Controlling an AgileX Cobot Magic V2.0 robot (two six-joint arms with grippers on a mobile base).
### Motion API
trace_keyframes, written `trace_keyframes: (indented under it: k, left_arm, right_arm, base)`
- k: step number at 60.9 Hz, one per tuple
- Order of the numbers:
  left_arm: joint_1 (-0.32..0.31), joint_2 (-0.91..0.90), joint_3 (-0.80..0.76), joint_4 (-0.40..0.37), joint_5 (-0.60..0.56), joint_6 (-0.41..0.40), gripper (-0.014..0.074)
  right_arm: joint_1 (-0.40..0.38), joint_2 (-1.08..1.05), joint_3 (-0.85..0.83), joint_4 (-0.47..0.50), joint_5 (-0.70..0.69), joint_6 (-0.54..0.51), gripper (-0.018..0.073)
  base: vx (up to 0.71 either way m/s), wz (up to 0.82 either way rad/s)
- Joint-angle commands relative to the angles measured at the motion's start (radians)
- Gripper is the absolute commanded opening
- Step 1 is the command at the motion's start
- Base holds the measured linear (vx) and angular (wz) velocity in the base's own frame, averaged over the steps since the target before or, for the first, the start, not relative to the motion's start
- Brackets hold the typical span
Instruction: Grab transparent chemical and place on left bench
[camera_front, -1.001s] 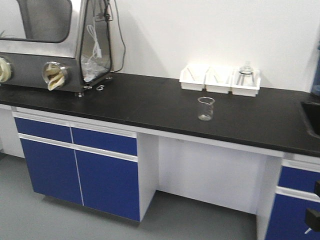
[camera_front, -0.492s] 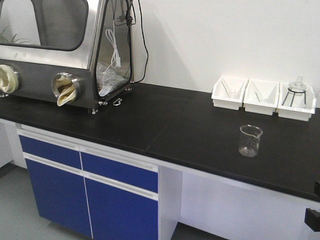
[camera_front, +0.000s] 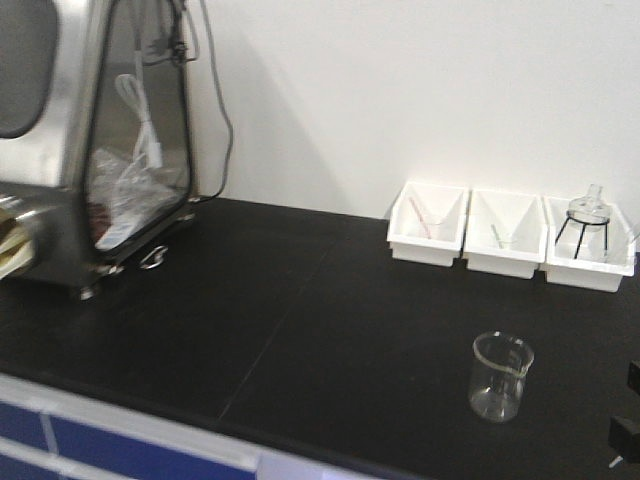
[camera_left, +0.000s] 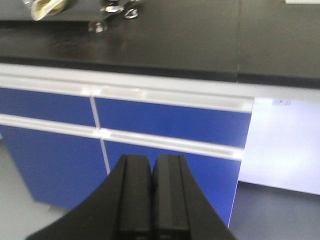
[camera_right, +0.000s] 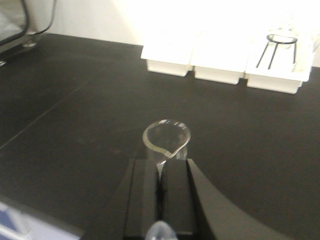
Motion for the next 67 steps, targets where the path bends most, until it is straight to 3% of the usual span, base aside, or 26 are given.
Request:
trace_keyframes:
  k: [1,40,67]
  left_arm:
    - [-0.002,-0.019,0.016,-0.001,-0.078,-0.008,-0.0003]
    - [-0.002,-0.019,0.016,-0.001,-0.078,-0.008,-0.0003]
    - [-0.002,-0.019,0.016,-0.001,-0.078,-0.008,-0.0003]
  right_arm:
    - [-0.002,-0.009,-0.033,-0.002,-0.078,-0.002,-0.0004]
    - [-0.002,-0.009,-0.033,-0.002,-0.078,-0.002,-0.0004]
    - [-0.002,-0.009,-0.033,-0.002,-0.078,-0.002,-0.0004]
  base:
    - [0.48,-0.35]
    - [0.41,-0.40]
    - [0.18,-0.24]
